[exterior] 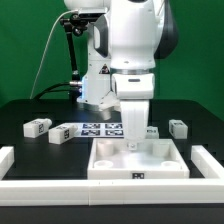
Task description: Assemble one leg
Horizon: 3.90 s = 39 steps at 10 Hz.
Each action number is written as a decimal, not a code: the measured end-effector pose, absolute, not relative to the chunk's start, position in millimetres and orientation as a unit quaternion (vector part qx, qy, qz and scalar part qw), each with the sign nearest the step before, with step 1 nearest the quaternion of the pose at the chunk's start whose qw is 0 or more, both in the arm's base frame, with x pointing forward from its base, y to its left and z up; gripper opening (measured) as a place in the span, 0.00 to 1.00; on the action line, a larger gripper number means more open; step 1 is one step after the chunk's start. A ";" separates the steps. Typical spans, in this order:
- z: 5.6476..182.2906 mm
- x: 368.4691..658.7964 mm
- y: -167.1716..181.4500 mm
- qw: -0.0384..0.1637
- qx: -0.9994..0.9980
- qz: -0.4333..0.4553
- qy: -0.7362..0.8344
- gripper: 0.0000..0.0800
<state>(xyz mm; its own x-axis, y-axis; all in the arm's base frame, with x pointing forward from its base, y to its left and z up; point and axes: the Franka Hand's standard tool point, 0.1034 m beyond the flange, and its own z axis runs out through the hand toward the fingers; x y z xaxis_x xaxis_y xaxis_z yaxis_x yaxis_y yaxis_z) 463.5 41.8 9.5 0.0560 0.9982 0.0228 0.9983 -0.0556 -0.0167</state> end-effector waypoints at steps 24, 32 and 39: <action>73.2 462.7 65.3 -0.017 -0.756 -0.027 -0.654 0.81; 56.3 422.5 116.6 0.024 -0.962 -0.027 -0.271 0.81; 50.3 408.4 142.3 0.045 -0.998 -0.015 -0.041 0.81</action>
Offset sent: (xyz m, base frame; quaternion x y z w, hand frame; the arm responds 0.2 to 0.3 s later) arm 0.0123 0.0254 -0.0024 0.0045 0.0121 -0.0177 0.9998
